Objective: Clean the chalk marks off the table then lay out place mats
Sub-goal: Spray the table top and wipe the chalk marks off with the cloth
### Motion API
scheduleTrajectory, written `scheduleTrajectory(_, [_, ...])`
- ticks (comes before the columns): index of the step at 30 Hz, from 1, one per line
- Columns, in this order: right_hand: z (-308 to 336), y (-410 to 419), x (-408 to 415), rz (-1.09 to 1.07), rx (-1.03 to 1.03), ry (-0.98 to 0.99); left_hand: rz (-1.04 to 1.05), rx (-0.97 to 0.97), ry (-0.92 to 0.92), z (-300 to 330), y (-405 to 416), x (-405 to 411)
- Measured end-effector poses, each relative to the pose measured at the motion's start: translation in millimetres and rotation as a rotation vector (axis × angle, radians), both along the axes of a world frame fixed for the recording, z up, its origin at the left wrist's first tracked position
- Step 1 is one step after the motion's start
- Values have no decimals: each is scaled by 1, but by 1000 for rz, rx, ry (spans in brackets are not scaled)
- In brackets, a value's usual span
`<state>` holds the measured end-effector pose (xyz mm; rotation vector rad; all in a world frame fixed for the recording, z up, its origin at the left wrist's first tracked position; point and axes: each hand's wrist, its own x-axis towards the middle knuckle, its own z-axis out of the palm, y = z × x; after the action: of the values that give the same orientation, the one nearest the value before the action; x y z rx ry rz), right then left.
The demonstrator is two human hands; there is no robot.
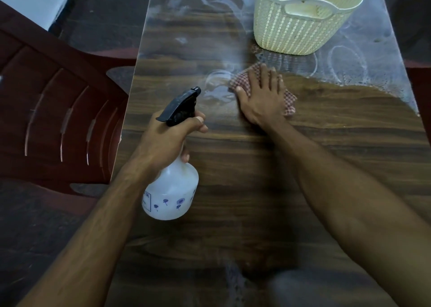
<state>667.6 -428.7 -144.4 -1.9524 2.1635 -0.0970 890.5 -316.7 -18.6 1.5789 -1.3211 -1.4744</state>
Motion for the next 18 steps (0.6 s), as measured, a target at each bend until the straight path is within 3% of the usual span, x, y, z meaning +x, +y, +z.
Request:
scheduleTrajectory(7, [-1, 58, 39, 254, -18, -11, 51, -3, 27, 12, 1, 12])
scheduleTrajectory(13, [-4, 55, -30, 23, -19, 24, 52, -16, 53, 6, -1, 23])
scheduleTrajectory(18, [-3, -6, 13, 43, 12, 4, 28, -29, 41, -9, 2, 25])
